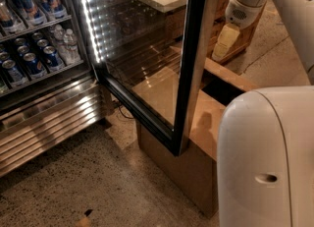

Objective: Close right fridge door

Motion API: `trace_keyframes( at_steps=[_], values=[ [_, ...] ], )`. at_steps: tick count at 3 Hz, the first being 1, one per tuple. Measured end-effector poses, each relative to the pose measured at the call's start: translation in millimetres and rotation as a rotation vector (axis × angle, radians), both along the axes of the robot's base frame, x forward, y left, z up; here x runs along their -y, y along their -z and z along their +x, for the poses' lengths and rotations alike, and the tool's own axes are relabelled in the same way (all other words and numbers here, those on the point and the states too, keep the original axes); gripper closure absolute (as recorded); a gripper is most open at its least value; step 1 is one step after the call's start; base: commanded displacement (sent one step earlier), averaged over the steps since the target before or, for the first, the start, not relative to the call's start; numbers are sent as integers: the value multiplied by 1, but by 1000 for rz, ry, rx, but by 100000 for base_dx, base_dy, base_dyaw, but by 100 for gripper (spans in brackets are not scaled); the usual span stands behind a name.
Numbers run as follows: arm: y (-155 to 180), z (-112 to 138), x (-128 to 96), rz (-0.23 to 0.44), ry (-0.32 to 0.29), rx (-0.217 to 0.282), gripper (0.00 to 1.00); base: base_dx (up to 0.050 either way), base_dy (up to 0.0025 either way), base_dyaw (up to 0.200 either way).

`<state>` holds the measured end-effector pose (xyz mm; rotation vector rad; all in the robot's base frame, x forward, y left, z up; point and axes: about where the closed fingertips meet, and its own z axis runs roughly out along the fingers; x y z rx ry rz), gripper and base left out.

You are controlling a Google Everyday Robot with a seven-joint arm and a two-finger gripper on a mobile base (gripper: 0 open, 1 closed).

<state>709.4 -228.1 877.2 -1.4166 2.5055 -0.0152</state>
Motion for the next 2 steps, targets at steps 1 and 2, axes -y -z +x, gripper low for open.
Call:
trace_keyframes(
  at_steps=[1, 2],
  values=[
    [33, 18, -15, -37, -9, -26, 0, 0, 0, 0],
    [33, 18, -15, -37, -9, -26, 0, 3, -7, 19467]
  ],
)
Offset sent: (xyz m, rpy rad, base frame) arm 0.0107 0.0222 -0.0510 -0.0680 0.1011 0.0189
